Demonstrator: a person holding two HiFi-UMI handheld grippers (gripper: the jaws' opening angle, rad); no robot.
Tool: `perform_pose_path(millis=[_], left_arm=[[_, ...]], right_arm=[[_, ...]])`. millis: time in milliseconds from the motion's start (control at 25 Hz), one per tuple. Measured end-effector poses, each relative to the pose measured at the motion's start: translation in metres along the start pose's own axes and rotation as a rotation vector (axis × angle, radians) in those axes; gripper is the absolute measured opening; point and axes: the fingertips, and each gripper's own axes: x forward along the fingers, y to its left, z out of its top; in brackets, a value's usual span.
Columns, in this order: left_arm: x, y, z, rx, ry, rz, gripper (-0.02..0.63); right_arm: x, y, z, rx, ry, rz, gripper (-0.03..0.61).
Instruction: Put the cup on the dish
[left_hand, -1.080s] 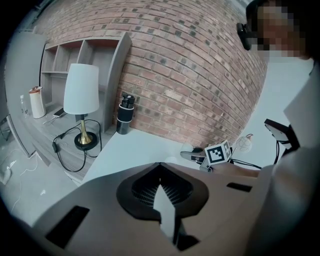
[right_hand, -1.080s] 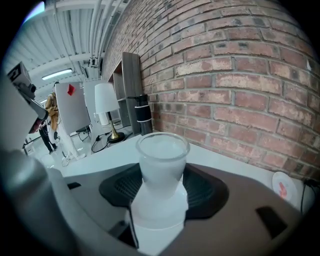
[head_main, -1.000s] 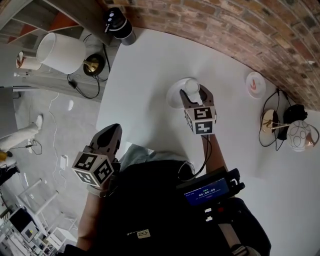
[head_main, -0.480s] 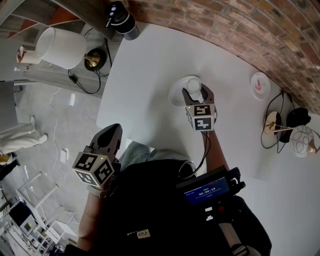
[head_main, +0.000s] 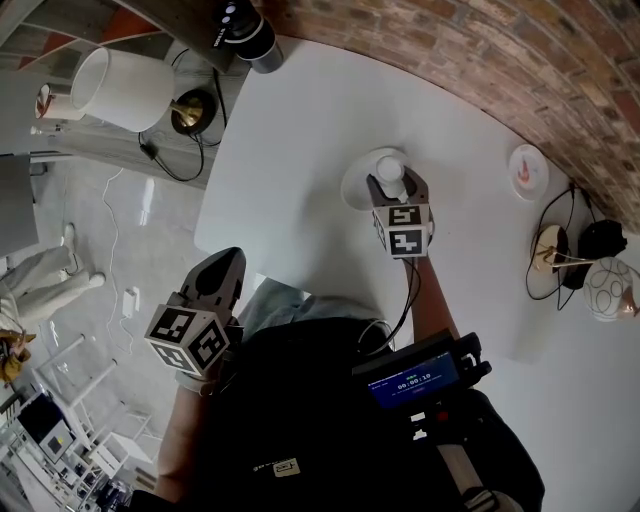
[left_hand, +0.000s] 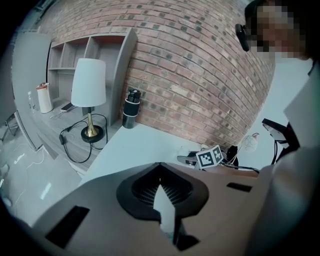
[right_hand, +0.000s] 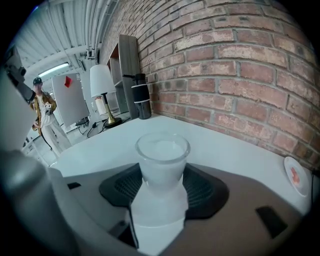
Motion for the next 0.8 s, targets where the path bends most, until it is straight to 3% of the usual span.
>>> perform_pose_path(millis=[800], left_arm=[[-0.004,0.000,-0.007,-0.020,0.001,0.028,0.005]], right_arm=[[0.011,-0.001,-0.016,-0.004,0.038,-0.009,0.258]])
